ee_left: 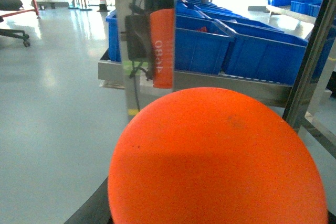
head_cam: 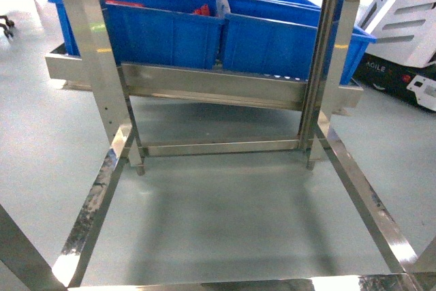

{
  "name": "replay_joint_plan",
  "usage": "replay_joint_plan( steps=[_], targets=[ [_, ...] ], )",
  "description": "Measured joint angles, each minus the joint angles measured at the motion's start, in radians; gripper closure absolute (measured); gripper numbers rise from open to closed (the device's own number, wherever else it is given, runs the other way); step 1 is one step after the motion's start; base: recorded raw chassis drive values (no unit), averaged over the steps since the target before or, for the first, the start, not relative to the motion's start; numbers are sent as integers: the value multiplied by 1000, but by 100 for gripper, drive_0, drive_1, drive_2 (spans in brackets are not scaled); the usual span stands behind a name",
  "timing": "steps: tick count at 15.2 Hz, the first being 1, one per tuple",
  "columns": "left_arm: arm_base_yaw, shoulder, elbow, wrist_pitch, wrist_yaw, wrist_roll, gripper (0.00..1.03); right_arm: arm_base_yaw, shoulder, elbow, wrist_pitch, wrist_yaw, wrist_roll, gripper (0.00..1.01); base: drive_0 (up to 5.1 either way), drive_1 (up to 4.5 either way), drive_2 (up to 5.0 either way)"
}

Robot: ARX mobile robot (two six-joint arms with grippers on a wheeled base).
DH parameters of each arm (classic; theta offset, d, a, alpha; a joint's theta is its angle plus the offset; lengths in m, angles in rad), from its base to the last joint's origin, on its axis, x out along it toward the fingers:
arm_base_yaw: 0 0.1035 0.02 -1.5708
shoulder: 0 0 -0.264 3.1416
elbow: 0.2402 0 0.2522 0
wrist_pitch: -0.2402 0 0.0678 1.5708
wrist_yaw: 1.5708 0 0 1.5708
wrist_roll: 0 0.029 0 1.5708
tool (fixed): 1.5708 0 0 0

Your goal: Pick capacitor and pack into box

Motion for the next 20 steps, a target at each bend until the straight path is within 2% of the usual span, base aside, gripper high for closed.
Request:
replay_joint_plan(
  steps=[8, 20],
  targets=[
    [0, 0, 0, -3, -1, 0, 59, 0, 0, 0, 0, -1, 0, 3, -490, 251, 251],
    [0, 0, 0, -2, -1, 0, 59, 0, 0, 0, 0, -1, 0, 3, -478, 154, 343]
  ],
)
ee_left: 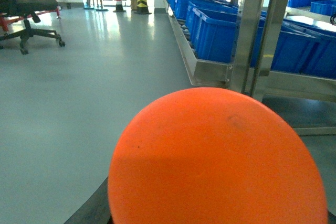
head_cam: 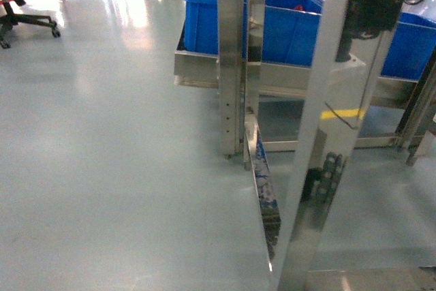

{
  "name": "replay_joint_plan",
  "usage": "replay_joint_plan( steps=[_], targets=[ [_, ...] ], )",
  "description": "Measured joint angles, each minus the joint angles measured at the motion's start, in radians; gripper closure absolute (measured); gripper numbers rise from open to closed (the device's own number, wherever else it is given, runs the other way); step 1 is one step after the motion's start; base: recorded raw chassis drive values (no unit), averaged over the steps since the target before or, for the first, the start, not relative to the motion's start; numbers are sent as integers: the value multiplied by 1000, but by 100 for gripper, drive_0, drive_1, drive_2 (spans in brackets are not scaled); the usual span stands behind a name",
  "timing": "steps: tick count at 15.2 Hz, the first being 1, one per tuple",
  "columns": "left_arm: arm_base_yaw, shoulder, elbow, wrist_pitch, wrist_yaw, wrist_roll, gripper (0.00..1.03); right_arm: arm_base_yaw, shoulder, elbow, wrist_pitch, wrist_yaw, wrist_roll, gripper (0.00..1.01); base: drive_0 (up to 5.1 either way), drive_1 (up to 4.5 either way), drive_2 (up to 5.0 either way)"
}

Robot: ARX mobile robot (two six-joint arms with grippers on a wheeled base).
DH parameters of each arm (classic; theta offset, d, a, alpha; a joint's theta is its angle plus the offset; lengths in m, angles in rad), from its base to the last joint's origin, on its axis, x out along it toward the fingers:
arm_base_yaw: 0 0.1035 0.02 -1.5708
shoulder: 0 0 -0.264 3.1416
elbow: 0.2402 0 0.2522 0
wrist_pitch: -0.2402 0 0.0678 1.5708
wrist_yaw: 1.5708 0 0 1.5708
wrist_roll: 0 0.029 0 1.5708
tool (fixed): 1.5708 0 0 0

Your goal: Pick capacitor and pack into box

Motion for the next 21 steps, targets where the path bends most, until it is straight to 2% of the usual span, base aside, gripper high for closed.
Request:
replay_joint_plan(
  steps=[21],
  targets=[
    [0, 0, 0, -1, -1, 0, 59, 0, 0, 0, 1, 0, 0, 3, -494, 245, 245]
  ],
)
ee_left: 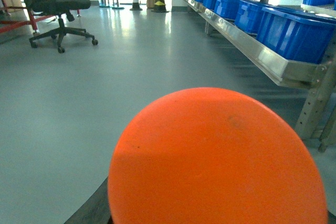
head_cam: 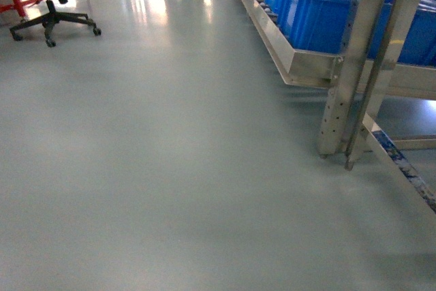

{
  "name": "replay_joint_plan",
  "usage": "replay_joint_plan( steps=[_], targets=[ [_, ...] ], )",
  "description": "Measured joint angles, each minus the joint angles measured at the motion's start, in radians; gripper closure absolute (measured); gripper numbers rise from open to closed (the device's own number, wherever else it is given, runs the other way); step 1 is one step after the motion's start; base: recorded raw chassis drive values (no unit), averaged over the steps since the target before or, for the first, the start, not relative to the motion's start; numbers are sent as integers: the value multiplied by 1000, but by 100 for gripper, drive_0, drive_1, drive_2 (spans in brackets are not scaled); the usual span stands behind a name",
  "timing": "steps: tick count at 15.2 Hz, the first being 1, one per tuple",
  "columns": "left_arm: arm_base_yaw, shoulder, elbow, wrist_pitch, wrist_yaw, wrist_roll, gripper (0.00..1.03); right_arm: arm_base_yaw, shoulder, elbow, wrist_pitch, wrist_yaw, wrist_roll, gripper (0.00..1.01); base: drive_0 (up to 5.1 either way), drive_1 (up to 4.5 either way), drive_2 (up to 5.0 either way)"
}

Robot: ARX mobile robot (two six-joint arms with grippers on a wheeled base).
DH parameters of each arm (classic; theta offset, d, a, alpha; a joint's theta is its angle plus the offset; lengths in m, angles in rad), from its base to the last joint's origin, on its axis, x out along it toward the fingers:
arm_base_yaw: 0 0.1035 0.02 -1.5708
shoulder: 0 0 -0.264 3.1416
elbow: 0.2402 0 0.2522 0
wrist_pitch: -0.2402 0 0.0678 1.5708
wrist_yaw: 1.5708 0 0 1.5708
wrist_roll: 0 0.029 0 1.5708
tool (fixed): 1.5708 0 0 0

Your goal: Pick capacitor and pack into box

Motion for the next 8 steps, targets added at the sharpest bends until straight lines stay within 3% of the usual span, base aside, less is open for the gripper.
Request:
replay_joint_plan(
  steps=[8],
  targets=[
    [0, 0, 0, 0, 0, 0, 59, 0, 0, 0, 1, 0, 0, 3, -501, 240, 240]
  ],
)
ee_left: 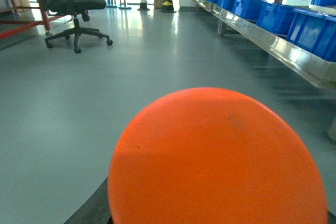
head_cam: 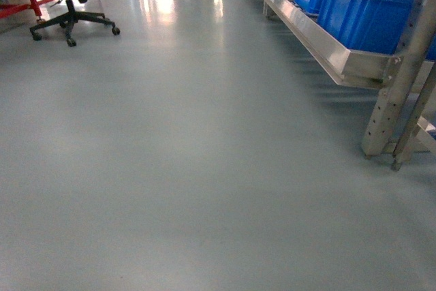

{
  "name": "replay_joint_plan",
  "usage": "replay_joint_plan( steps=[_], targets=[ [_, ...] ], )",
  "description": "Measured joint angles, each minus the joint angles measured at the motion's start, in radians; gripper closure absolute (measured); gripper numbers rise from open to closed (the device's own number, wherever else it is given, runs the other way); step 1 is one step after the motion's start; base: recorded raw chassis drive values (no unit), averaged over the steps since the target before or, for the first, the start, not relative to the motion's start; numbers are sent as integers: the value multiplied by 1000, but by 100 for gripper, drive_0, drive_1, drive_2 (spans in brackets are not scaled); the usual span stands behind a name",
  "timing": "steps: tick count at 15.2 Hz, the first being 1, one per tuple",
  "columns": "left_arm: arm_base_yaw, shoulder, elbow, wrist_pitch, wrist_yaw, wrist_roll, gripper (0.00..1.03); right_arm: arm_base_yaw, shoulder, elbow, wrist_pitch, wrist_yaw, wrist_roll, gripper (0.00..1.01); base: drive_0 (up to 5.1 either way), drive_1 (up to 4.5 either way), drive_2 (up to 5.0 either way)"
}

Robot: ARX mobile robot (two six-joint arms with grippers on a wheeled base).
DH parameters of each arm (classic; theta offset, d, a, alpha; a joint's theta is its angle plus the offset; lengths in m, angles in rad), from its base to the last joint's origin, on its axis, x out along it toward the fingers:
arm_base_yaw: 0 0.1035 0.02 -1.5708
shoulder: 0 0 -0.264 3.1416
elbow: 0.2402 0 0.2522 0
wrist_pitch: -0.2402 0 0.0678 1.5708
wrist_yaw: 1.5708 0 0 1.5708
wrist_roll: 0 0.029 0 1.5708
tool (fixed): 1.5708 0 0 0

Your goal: Pick capacitor and pack into box

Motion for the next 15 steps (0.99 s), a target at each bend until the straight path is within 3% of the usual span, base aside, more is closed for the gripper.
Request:
replay_joint_plan(
  steps=[15],
  targets=[
    [0, 0, 0, 0, 0, 0, 59, 0, 0, 0, 0, 1, 0, 3, -497, 244, 244]
  ],
)
